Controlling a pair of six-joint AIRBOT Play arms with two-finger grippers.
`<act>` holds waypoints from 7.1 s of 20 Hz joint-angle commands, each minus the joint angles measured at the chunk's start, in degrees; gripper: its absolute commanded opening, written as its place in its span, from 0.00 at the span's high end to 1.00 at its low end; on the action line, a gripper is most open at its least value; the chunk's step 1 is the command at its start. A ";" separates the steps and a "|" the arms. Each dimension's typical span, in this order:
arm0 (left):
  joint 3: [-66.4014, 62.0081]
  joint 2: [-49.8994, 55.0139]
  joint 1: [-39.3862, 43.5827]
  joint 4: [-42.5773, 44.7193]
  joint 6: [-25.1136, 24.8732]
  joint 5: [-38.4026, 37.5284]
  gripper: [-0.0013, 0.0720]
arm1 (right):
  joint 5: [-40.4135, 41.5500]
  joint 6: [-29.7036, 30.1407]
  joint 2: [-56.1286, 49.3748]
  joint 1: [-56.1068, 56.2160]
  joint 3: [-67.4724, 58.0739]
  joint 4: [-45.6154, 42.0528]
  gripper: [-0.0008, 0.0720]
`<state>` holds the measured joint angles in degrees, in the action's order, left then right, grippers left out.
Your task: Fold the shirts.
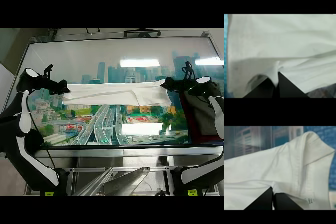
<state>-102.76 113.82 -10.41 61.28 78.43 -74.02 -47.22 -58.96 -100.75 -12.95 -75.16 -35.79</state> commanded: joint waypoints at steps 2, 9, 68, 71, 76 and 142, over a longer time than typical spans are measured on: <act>-7.32 5.46 3.13 9.46 5.38 -2.80 0.99 | 4.39 -0.87 -0.33 2.71 -0.20 -8.22 0.96; -16.37 6.91 5.40 10.84 5.90 -7.63 0.61 | -0.04 -2.51 0.55 2.97 -4.79 -12.00 0.49; 2.67 -56.11 -10.01 -28.50 -7.96 -5.68 0.96 | 25.90 7.23 -15.85 55.63 -29.66 25.66 0.91; 9.33 -58.07 -12.41 -37.05 -11.37 -5.79 0.96 | 29.94 13.66 -22.73 58.95 -33.05 34.07 0.04; 15.06 -55.84 -12.92 -43.34 -11.65 -7.54 0.96 | 10.05 8.66 -17.75 46.71 -33.05 31.95 0.37; 15.06 -47.10 -7.17 -50.31 -13.03 -19.67 0.97 | -39.91 -67.32 37.57 -16.85 11.13 -63.34 0.03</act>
<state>-87.70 66.74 -19.57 10.98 65.39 -94.67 -86.35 -130.82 -63.29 -29.69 -62.67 -100.86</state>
